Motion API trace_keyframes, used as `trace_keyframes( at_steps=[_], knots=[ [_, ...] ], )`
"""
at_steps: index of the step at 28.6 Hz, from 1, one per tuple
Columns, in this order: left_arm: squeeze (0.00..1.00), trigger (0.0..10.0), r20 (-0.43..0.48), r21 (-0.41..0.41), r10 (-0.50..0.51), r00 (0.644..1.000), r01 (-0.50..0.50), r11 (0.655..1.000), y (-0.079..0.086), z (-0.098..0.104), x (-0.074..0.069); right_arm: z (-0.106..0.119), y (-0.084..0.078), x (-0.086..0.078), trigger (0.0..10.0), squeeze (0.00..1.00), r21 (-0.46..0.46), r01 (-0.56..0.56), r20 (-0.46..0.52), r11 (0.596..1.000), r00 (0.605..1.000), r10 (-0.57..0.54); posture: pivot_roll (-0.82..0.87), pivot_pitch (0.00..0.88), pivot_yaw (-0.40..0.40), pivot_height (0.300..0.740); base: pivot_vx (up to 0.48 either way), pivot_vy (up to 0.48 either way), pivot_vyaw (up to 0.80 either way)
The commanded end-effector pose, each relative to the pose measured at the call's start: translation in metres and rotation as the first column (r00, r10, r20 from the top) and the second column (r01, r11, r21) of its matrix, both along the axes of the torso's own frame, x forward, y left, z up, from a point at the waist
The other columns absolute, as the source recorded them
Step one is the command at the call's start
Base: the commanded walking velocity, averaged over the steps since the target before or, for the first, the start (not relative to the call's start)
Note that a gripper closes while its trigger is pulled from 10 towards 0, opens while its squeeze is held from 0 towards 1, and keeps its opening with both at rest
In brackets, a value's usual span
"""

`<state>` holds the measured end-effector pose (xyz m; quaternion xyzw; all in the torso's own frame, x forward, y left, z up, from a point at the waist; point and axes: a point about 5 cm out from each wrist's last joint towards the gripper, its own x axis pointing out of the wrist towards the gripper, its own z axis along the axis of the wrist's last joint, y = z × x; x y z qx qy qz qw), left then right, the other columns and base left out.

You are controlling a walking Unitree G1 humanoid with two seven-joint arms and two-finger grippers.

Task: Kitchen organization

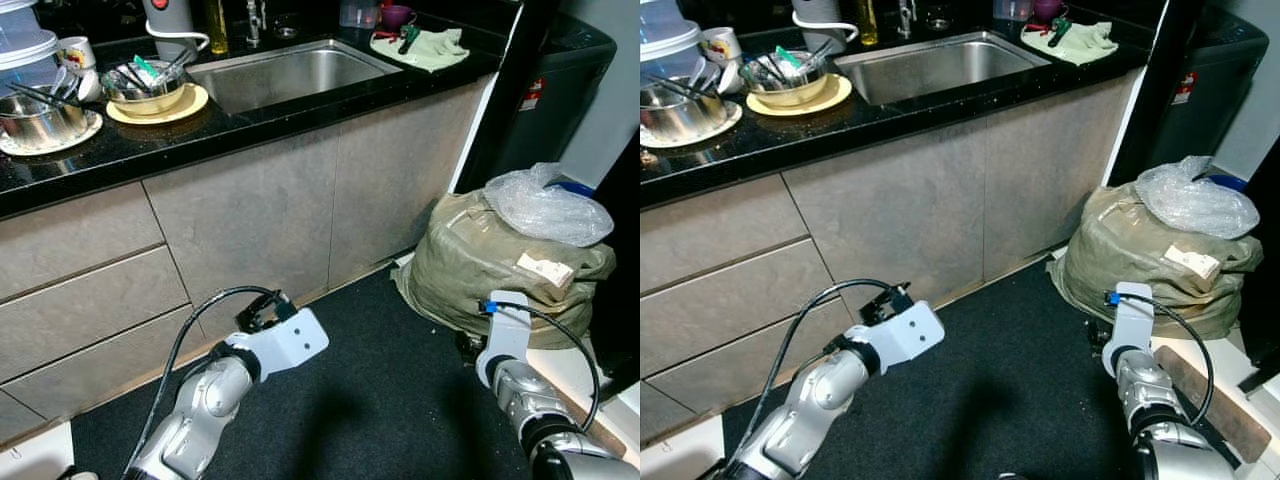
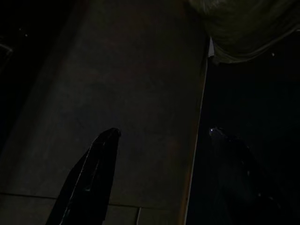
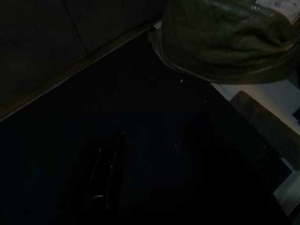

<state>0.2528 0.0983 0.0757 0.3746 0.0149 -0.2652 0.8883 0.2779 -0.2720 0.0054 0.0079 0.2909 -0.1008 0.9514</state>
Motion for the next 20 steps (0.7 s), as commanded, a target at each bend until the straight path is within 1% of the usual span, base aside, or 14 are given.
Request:
trace_keyframes(
  at_steps=[1, 6, 14, 20],
  knots=[
    [0.00, 10.0, -0.004, 0.002, -0.001, 1.000, 0.001, 1.000, 0.0034, -0.0013, -0.0016, -0.0046, 0.0008, -0.0041, 10.0, 0.00, 0.021, 0.019, -0.009, 1.000, 1.000, -0.019, 0.00, 0.000, 0.004, 0.740, 0.000, 0.000, 0.00],
    [0.00, 10.0, -0.003, 0.001, 0.000, 1.000, 0.000, 1.000, 0.0038, -0.0013, -0.0030, -0.0051, 0.0018, -0.0044, 10.0, 0.00, 0.027, 0.022, -0.006, 0.999, 1.000, -0.022, -0.01, 0.000, 0.011, 0.740, 0.000, 0.000, 0.00],
    [0.00, 10.0, -0.002, -0.003, -0.003, 1.000, 0.003, 1.000, 0.0004, -0.0004, -0.0035, -0.0059, 0.0001, -0.0060, 10.0, 0.00, 0.024, 0.016, -0.017, 1.000, 1.000, -0.016, -0.01, 0.000, -0.013, 0.740, 0.000, 0.000, 0.00],
    [0.00, 10.0, 0.000, -0.004, -0.001, 1.000, 0.001, 1.000, 0.0001, -0.0003, -0.0039, -0.0019, -0.0015, -0.0025, 10.0, 0.00, 0.021, 0.014, -0.006, 1.000, 1.000, -0.014, -0.01, 0.000, -0.011, 0.740, 0.000, 0.000, 0.00]
  ],
)
